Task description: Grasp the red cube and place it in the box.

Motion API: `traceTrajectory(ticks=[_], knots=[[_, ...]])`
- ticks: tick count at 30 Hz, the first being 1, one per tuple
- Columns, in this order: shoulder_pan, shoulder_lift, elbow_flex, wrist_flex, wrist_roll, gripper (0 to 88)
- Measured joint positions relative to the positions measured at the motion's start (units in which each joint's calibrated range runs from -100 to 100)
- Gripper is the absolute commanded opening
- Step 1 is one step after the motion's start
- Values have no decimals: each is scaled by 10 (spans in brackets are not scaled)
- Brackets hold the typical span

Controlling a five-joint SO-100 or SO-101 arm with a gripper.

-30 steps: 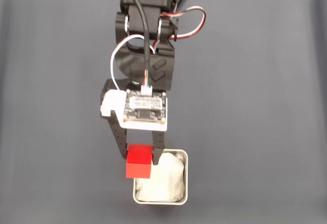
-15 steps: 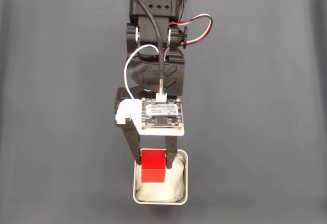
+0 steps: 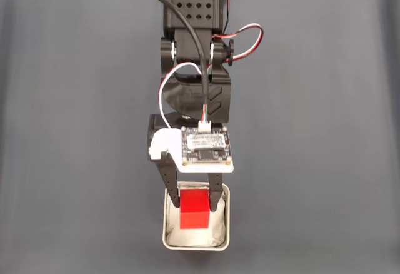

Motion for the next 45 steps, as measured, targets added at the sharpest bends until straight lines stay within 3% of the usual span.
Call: traceTrajectory(ticks=[24,25,28,32,38,45], knots=[[-7,7,5,-5,-1,73],[-7,7,5,-5,-1,99],[-7,7,5,-6,-3,307],[-7,7,15,-6,-8,466],[-7,7,15,-6,-14,541],[-7,7,19,-6,-14,564]])
